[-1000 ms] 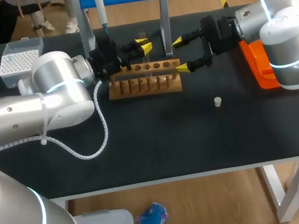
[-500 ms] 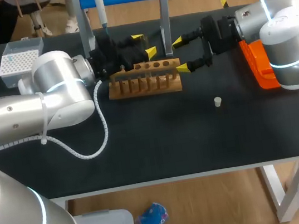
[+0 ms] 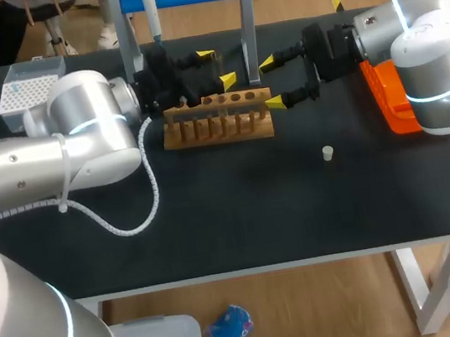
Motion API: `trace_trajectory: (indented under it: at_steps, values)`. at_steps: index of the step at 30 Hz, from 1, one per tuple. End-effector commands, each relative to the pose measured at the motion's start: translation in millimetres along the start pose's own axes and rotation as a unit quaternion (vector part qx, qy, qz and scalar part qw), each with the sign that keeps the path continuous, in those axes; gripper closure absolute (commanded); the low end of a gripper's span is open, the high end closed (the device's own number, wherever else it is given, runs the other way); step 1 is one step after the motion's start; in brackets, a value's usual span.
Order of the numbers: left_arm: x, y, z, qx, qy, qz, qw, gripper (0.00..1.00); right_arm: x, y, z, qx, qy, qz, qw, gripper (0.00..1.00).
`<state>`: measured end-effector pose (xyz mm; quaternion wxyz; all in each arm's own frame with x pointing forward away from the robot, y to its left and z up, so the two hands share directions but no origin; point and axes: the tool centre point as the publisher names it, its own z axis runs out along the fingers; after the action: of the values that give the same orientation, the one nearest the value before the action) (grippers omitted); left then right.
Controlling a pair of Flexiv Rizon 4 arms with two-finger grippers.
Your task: Invert the test tube, pick up the pipette, mount the tip to pipette, aspirate from beaker and dispense into the tube, eject the tip, return the pipette, and cap with the stopper.
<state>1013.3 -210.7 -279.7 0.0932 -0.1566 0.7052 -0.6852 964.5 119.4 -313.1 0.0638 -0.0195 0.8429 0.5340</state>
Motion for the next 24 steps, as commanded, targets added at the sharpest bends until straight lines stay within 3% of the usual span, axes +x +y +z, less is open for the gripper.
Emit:
trace_trajectory:
  at_steps: [1,13,18,24]
  values:
    - [1.1,-5.2,-0.2,-0.026,0.001,0.003,1.0,0.0,-0.3,-0.1,-0.2,0.001,0.001,0.0,1.0,0.0]
    - [0.3,-7.4,-0.5,-0.068,0.005,0.012,0.998,0.0,-0.3,-0.1,-0.2,0.001,0.001,0.0,1.0,0.0]
    - [-0.4,-7.8,2.1,-0.123,0.013,0.019,0.992,0.0,-0.3,-0.1,-0.2,0.001,0.001,0.0,1.0,0.0]
    - [-0.3,-6.9,4.2,-0.156,0.015,0.015,0.987,0.0,-0.3,-0.1,-0.2,0.001,0.001,0.0,1.0,0.0]
